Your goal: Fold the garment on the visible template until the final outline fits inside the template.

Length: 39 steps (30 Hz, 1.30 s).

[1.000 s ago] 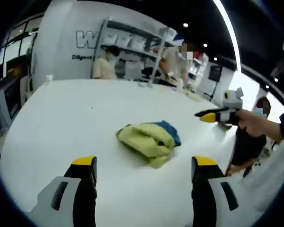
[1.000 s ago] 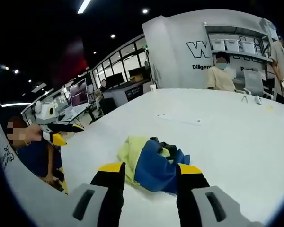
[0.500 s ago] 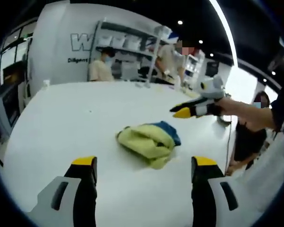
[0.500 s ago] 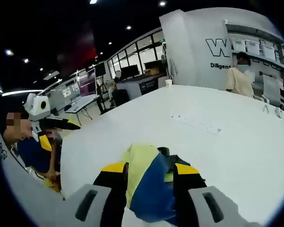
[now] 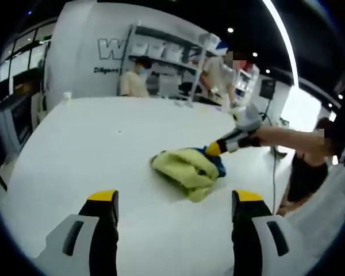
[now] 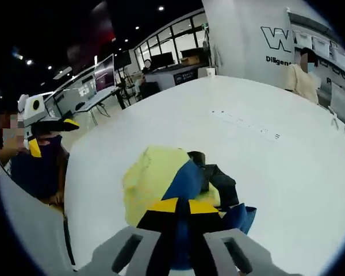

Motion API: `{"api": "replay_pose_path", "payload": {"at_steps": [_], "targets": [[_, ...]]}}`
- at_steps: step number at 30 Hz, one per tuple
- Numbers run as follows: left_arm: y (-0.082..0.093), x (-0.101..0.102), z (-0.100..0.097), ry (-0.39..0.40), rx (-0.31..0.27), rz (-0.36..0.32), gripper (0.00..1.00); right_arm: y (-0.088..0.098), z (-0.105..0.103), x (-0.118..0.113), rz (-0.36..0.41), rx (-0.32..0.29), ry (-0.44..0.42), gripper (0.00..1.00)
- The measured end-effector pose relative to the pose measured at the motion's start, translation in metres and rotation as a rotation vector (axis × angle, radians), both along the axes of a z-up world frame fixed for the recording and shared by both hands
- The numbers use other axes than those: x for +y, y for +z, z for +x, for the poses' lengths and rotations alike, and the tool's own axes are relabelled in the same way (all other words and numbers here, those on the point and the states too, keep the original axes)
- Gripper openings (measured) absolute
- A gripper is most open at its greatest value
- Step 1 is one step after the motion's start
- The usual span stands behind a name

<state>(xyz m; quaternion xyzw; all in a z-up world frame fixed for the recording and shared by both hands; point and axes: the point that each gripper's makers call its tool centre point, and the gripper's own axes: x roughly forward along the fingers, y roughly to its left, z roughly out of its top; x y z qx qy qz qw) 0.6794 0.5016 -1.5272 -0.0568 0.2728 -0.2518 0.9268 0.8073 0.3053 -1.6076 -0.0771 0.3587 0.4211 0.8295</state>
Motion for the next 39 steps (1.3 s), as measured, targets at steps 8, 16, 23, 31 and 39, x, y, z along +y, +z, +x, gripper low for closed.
{"api": "replay_pose_path", "payload": {"at_steps": [8, 16, 23, 31, 39], "targets": [[0.002, -0.006, 0.004, -0.017, -0.006, -0.012, 0.75, 0.032, -0.023, 0.013, 0.029, -0.061, 0.107, 0.0], [0.011, -0.016, 0.007, -0.038, -0.031, -0.04, 0.74, 0.061, -0.099, 0.023, 0.001, -0.073, 0.358, 0.0], [0.017, -0.018, 0.006, -0.048, -0.053, -0.071, 0.73, 0.053, -0.156, 0.018, -0.031, -0.019, 0.443, 0.0], [0.014, -0.024, 0.006, -0.085, -0.047, -0.042, 0.69, 0.017, -0.223, 0.024, -0.022, 0.125, 0.52, 0.0], [0.006, -0.045, 0.004, -0.178, -0.025, 0.001, 0.69, -0.006, -0.25, 0.021, 0.006, 0.202, 0.473, 0.0]]}}
